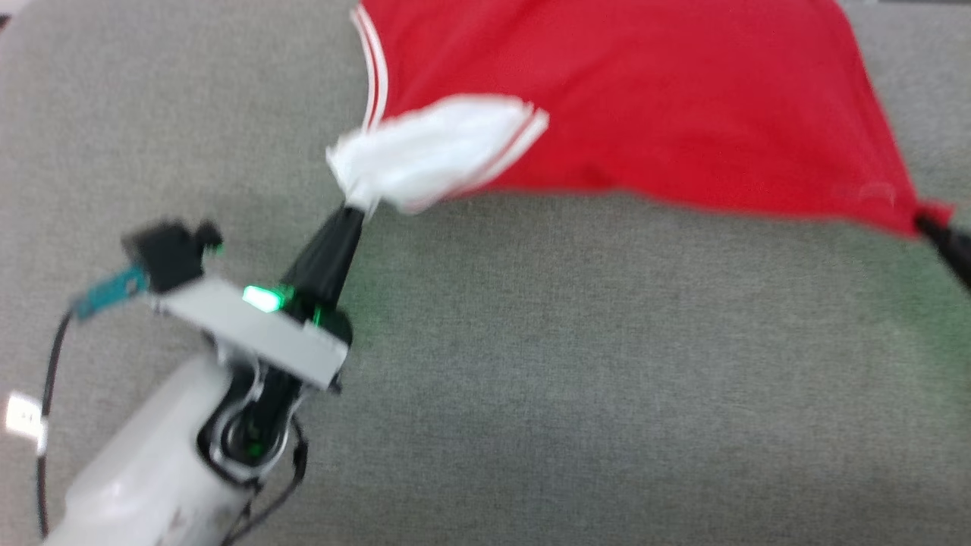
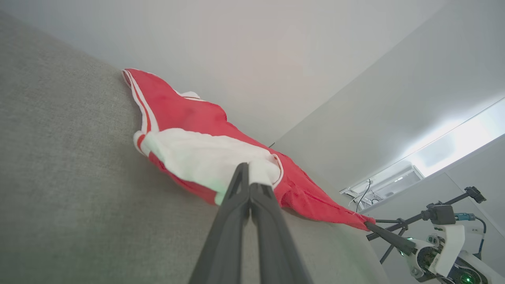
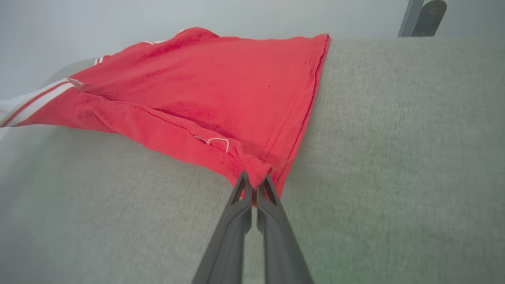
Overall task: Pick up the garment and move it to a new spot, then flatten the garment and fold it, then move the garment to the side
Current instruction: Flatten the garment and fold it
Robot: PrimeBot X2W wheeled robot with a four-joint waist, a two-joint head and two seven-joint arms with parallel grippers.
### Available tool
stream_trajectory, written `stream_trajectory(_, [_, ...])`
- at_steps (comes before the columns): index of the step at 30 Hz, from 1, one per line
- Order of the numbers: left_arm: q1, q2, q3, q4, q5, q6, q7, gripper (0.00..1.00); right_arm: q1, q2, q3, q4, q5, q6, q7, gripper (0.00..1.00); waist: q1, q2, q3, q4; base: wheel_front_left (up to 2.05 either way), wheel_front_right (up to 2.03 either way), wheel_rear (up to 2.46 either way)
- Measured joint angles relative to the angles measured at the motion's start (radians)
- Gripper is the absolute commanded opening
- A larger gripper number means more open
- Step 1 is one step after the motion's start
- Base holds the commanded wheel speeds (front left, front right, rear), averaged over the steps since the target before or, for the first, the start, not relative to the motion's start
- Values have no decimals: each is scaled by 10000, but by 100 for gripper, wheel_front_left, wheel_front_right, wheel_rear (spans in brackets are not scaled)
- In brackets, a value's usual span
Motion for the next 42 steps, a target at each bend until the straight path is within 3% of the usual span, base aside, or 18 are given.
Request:
stream_trajectory(6, [2202, 337, 345, -1166, 617, 0, -40, 0, 2428, -685, -487, -1599, 378, 0, 723, 0, 0, 0, -658, -89, 0, 0, 0])
stream_trajectory(11, [3978, 796, 667, -2466, 901, 0, -40, 0, 4549, -1007, -1638, -2729, 614, 0, 1126, 0, 0, 0, -1090, -149, 0, 0, 0])
stream_trajectory(16, [4959, 1078, 932, -3196, 1114, 40, -40, 0, 6019, -895, -2581, -3402, 677, -2, 1254, 0, 0, 0, -1174, -117, 0, 0, 0])
stream_trajectory(23, [6282, 1453, 1618, -4671, 1461, 594, -40, 0, 8049, -44, -4564, -4809, 305, -2, 1712, 0, 0, 0, -916, -102, 0, 0, 0])
stream_trajectory(30, [5879, 1275, 1728, -4679, 1517, 556, 4, 0, 7426, 807, -5168, -5097, -286, 0, 2270, 0, 0, 0, -709, -85, 0, 0, 0])
stream_trajectory(42, [2772, 644, 1712, -2821, 1327, 56, 570, 0, 3219, 1732, -4291, -2980, -1411, 0, 3363, 0, 0, 0, -282, 2, 0, 0, 0])
